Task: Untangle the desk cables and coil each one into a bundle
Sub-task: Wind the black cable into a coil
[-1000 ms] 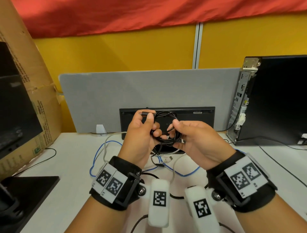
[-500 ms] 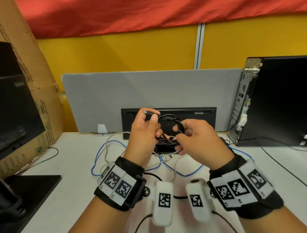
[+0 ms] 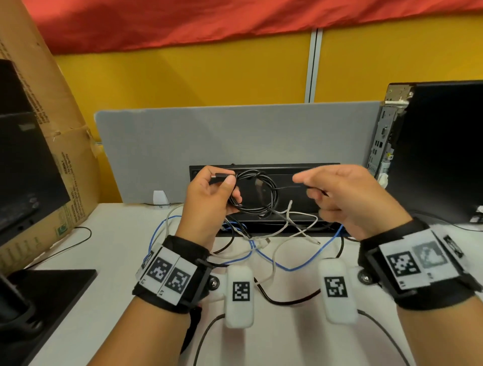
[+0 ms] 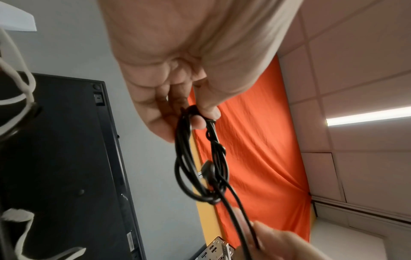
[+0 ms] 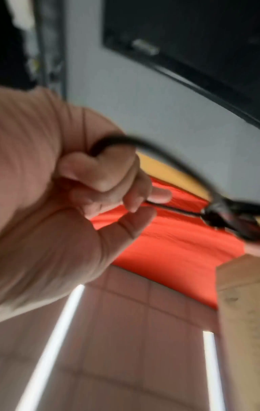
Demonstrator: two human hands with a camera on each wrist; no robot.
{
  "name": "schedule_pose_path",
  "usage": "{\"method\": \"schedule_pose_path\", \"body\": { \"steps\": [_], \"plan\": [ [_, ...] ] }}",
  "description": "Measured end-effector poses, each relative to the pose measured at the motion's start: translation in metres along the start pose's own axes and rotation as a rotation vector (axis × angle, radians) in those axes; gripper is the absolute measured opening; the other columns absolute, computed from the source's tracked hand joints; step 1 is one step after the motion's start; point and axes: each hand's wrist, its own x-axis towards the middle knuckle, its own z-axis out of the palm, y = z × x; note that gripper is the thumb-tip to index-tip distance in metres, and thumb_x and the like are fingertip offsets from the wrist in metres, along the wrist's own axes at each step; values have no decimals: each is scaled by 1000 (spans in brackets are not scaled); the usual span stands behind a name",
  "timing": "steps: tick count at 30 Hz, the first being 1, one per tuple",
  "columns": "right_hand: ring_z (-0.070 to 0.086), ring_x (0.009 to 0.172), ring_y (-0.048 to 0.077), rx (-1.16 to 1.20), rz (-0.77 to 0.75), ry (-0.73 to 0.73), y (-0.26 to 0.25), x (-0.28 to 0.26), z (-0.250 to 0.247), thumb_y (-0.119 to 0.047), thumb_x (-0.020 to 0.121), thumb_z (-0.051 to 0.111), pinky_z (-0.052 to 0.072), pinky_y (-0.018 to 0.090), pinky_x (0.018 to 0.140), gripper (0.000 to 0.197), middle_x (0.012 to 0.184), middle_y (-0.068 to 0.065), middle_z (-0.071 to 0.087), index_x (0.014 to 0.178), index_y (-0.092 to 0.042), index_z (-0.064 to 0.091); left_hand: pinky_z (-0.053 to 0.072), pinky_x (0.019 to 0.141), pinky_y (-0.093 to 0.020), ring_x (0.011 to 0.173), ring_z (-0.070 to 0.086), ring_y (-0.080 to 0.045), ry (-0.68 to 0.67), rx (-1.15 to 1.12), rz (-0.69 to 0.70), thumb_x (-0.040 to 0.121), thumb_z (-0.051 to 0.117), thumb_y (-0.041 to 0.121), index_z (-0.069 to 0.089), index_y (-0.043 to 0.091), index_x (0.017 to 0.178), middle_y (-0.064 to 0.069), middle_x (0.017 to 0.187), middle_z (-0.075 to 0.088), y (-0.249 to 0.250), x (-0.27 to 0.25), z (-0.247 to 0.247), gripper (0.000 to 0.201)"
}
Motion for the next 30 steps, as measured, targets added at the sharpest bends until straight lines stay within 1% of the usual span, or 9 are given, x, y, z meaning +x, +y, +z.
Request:
{"method": "schedule_pose_path", "body": {
  "steps": [2,5,8,11,15,19,23,27,30],
  "plan": [
    [51,40,5,-358,-95,0,-1,-2,-4,-15,88,65,33,8,38,14,52,-11,61,83,-13,77,52,59,-30,64,59,-15,45,18,8,98,52,10,58,19,92,3,62,59,-1,0,0,13],
    [66,73,0,-642,-151,-22,-4,-3,-10,-29,87,68,47,5,57,12,76,-10,74,83,-25,79,57,62,-37,58,60,-15,101,-18,10,98,51,7,58,16,90,2,59,57,1,0,-1,14],
    [58,57,12,-695,-175,-71,-3,-4,-12,-32,89,64,51,24,62,14,71,8,70,85,-30,77,58,62,-38,58,65,-20,105,-154,-31,99,49,5,55,11,91,-1,59,55,4,0,-2,13],
    [60,57,15,-647,-181,-113,2,0,-9,-35,92,57,53,20,61,21,75,16,67,98,-29,76,59,65,-40,68,70,-27,58,-290,-104,100,47,5,52,10,94,-5,63,56,8,-3,2,9],
    [45,39,-3,-459,-159,-123,13,7,1,-19,99,49,34,7,40,24,58,-10,54,102,-20,73,59,65,-41,71,71,-27,-42,-351,-156,100,44,4,49,9,98,-6,66,56,10,-7,9,7],
    [59,57,-11,-510,-204,-102,15,8,-1,-23,96,55,39,4,55,18,59,-22,65,96,-26,73,59,70,-46,74,70,-31,-128,-374,-231,100,41,0,48,8,99,-8,69,58,10,-7,8,11],
    [45,35,-2,-589,-276,-63,13,6,-2,-20,93,61,32,3,43,15,34,-18,46,87,-15,74,59,77,-44,81,71,-29,-186,-143,-276,95,49,-3,58,9,108,-11,77,69,10,-7,5,20],
    [52,48,-10,-689,-271,-37,15,8,-3,-23,93,61,36,6,51,16,45,-25,55,88,-17,74,60,76,-40,83,73,-21,-195,130,-251,85,64,-5,70,14,94,-12,91,73,8,-7,6,23],
    [59,64,-8,-697,-294,-28,13,7,-5,-23,93,60,41,6,62,15,63,-19,66,89,-20,74,60,75,-34,83,71,-12,-200,261,-212,85,69,7,72,21,87,3,81,74,7,-7,6,14]
  ]
}}
